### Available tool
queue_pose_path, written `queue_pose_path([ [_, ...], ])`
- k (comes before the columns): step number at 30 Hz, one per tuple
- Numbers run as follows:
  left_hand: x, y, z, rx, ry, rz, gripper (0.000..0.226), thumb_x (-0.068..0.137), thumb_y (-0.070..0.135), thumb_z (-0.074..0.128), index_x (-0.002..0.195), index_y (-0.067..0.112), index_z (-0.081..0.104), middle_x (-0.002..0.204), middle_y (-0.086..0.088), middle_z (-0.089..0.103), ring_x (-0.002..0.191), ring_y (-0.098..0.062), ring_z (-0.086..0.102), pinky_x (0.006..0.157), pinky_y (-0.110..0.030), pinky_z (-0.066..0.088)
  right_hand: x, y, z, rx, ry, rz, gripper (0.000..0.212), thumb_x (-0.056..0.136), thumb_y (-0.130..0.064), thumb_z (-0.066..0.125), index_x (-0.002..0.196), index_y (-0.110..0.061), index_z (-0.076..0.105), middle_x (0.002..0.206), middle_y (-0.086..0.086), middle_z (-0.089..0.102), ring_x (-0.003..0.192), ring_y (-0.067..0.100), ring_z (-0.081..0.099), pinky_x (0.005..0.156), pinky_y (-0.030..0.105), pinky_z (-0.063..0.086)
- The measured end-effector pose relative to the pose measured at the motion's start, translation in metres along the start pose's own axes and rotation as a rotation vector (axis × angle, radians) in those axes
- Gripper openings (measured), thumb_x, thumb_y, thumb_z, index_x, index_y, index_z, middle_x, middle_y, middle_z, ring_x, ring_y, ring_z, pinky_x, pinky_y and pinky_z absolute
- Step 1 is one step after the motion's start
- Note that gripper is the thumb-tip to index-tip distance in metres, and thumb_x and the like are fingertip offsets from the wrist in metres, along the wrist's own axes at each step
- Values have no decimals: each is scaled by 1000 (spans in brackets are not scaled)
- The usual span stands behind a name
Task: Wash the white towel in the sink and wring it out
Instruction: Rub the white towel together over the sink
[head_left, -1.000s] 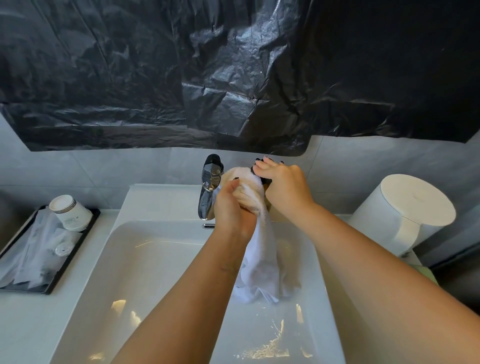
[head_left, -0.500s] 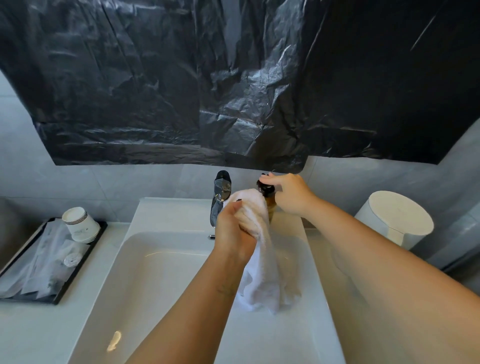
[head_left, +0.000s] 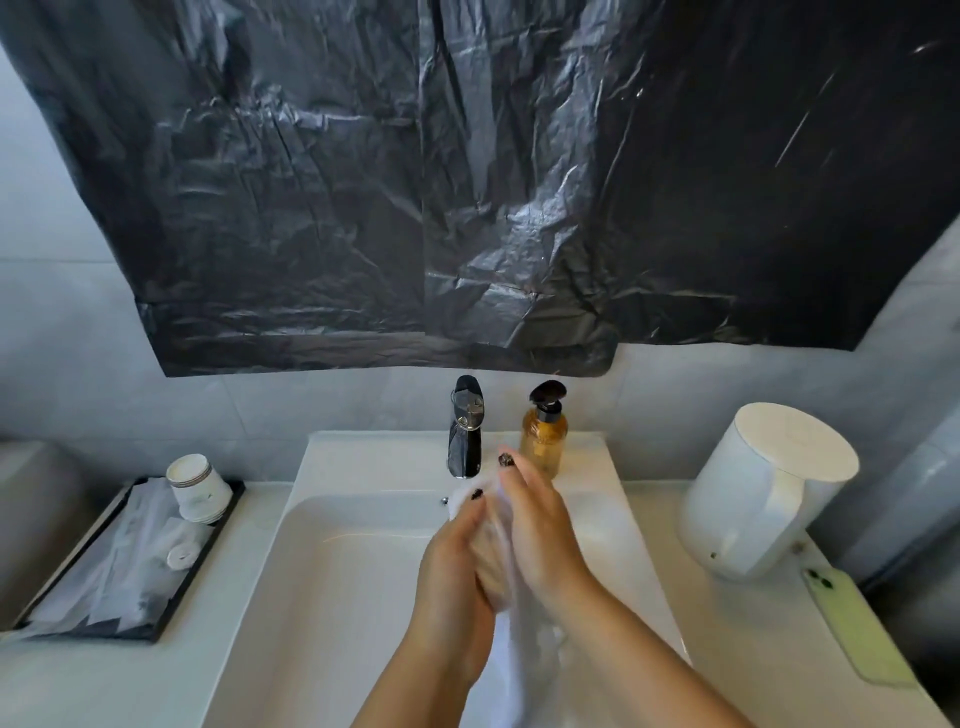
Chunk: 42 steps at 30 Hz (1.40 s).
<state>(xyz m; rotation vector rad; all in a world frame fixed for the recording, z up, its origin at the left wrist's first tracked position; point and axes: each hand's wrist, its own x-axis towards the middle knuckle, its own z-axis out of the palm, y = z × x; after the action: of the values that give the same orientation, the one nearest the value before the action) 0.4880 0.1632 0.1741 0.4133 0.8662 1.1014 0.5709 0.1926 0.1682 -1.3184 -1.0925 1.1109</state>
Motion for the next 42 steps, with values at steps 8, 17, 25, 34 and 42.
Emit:
queue_pose_path([
  [8, -1, -18, -55, -70, 49, -108, 40, 104, 28, 40, 124, 4, 65, 121, -12, 70, 116, -24, 66, 112, -42, 38, -37, 70, 16, -24, -207, 193, 48, 105, -38, 33, 152, -29, 26, 149, -18, 34, 134, -5, 34, 116, 23, 25],
  [17, 47, -33, -49, 563, 109, 103, 20, 97, 23, 53, 90, 6, 61, 78, -9, 64, 73, -18, 62, 67, -30, 50, -29, 114, -39, -156, 131, 409, 37, 97, -16, 41, 66, -21, 60, 69, -8, 64, 74, 13, 58, 69, 28, 43],
  [25, 158, -67, -18, 1124, 91, 250, 16, 95, 15, 43, 80, 18, 42, 74, 4, 48, 75, -15, 50, 65, -20, 41, -21, 139, -83, -131, 224, 466, 20, 94, -24, 54, 76, -24, 64, 73, -3, 64, 74, 15, 61, 76, 33, 47],
  [34, 192, -79, -11, 1646, 205, 356, 27, 94, 17, 48, 116, 2, 55, 122, -17, 58, 118, -34, 45, 105, -37, 24, -14, 163, -99, -39, 258, 557, 33, 71, -42, 61, 88, -16, 71, 76, -2, 68, 74, 19, 61, 73, 37, 46],
  [42, 161, -79, -33, 1177, -67, 259, 10, 94, 11, 52, 97, 1, 54, 81, 4, 51, 83, -16, 52, 69, -16, 41, 11, 141, -91, 56, 390, 387, 17, 94, -4, 53, 89, -7, 69, 83, 6, 71, 80, 24, 65, 73, 34, 51],
])
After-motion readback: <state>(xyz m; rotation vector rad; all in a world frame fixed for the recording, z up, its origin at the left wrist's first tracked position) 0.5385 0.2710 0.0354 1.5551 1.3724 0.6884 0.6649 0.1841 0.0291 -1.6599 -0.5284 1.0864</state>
